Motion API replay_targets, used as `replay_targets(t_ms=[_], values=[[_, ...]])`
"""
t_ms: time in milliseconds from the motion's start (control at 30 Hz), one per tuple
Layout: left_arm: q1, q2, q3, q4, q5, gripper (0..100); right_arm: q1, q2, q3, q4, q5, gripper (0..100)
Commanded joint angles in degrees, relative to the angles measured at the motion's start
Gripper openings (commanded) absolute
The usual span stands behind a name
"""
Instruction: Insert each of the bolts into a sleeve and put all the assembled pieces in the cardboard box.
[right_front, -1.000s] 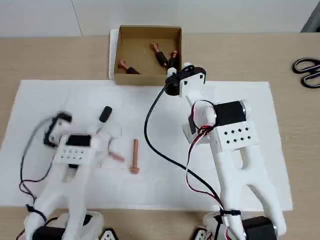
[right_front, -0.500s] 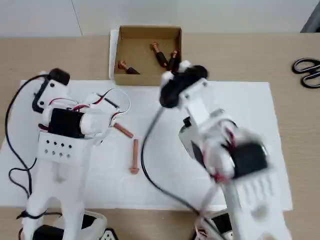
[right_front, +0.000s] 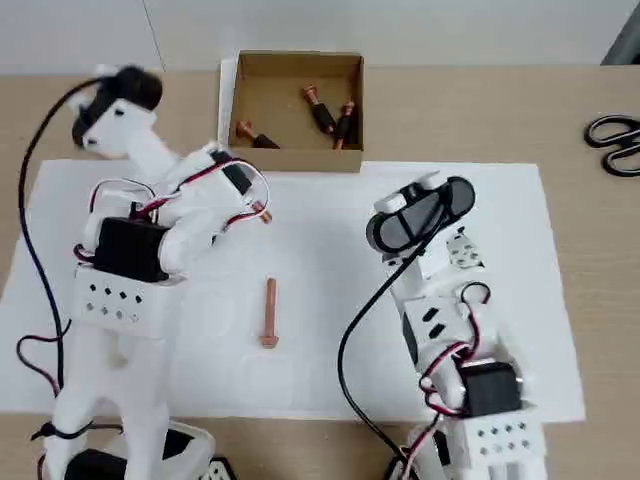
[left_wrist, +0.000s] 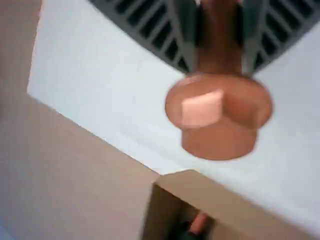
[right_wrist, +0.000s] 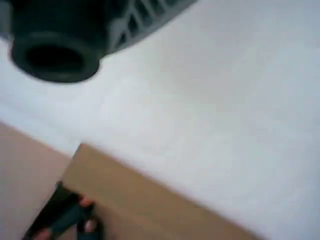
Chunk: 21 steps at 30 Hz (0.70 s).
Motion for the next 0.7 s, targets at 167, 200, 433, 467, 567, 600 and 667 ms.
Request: replay_targets(t_ms=[167, 200, 433, 467, 567, 600, 667], values=[[4.92, -0.79, -3.38, -9.41, -14.42, 1, -5.05, -1.63, 9.93, -26.42, -0.70, 0.5], [4.57, -0.79, -3.38, -10.37, -14.15, 1, -5.41, -1.63, 10.11, -28.18, -0.70, 0.5], [10.20, -6.33, -3.03, -20.75, -24.53, 1, -5.67, -1.27, 12.66, -40.48, -0.70, 0.5], [11.16, -7.38, -2.95, -23.38, -25.32, 1, -5.67, -1.54, 13.63, -41.89, -0.70, 0.5], [13.10, -9.58, -0.40, -30.95, -26.81, 1, -6.55, -1.63, 15.56, -46.20, -0.70, 0.5], [13.80, -10.37, 1.36, -33.32, -27.43, 1, -7.60, -1.63, 16.00, -47.34, -0.70, 0.5], [15.21, -12.57, 6.02, -38.07, -29.10, 1, -10.33, -1.63, 16.44, -48.92, -0.70, 0.5]])
